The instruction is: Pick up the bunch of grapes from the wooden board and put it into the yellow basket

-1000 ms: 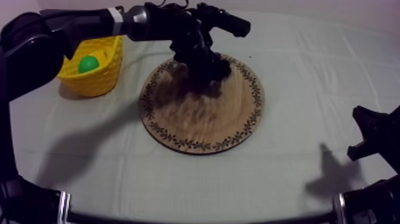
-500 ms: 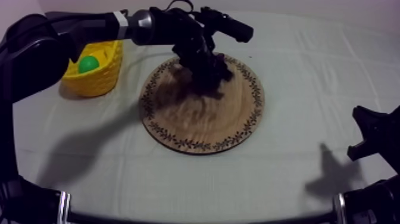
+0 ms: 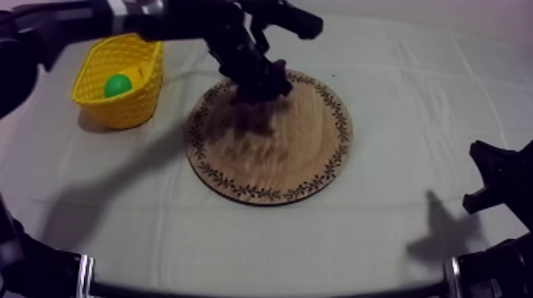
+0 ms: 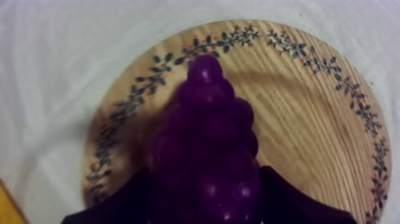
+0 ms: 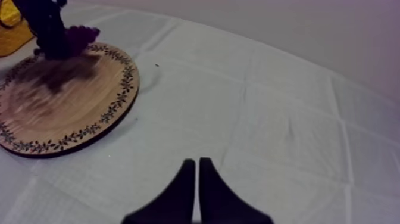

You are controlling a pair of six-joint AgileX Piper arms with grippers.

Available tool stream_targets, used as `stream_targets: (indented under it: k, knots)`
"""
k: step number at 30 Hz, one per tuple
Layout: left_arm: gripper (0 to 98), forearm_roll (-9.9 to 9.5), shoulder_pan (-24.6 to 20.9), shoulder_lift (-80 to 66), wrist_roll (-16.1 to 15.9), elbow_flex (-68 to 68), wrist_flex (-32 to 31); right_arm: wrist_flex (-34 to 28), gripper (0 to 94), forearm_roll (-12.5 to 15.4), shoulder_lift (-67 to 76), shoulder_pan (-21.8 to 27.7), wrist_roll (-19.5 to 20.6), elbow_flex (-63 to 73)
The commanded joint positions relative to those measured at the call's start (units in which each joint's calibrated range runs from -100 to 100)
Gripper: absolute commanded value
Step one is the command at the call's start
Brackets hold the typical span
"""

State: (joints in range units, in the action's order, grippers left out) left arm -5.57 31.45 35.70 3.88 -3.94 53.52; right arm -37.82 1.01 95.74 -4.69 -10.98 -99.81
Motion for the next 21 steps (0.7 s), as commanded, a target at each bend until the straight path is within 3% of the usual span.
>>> stream_targets:
  k: [1,11,21]
  knots:
    - [44.2,0.27,-0.5,-5.8,-0.6,3.9,1.3,0.0,0.4,0.0,0.0,0.0,0.0,0.0]
    - [44.9,0.09,-7.7,-22.6,-2.1,17.8,3.8,0.0,0.4,0.0,0.0,0.0,0.0,0.0]
    - [44.5,-4.15,-16.8,-26.2,2.3,16.6,5.3,0.0,0.4,0.0,0.0,0.0,0.0,0.0]
